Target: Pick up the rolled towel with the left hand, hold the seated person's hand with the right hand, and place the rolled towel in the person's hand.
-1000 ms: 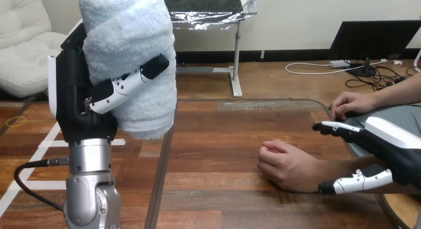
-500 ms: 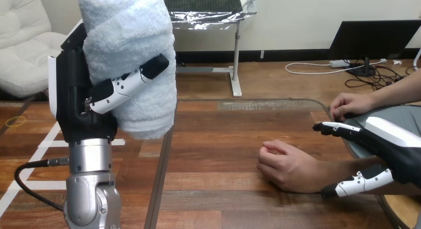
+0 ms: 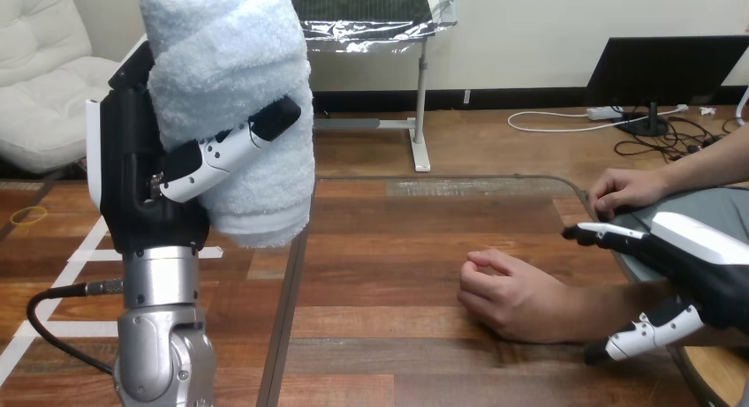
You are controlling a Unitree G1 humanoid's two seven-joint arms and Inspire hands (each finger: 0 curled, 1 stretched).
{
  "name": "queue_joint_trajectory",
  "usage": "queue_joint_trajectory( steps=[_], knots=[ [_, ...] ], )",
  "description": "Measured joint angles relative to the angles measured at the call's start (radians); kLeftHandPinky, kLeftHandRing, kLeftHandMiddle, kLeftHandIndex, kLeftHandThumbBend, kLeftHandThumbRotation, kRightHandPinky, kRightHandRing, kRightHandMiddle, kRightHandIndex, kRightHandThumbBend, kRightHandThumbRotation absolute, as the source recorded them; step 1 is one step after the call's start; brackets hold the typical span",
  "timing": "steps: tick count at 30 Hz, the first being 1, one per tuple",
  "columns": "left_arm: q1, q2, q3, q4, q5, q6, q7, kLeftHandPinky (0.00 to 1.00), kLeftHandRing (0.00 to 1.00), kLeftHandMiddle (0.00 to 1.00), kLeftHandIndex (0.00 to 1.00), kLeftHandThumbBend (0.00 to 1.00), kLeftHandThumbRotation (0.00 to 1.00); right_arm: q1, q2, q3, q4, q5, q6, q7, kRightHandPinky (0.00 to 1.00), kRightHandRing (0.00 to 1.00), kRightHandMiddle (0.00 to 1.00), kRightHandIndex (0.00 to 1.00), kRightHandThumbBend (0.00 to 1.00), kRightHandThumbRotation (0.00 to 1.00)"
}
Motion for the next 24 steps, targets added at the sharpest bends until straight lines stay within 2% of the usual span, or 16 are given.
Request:
queue_joint_trajectory(
  steps=[24],
  knots=[
    [0.0, 0.0, 0.001, 0.0, -0.002, 0.001, 0.002, 0.23, 0.28, 0.34, 0.38, 0.52, 0.0, -0.037, -0.024, 0.048, 0.027, -0.128, -0.003, -0.085, 0.91, 0.91, 0.92, 0.91, 1.0, 0.25]
  ],
)
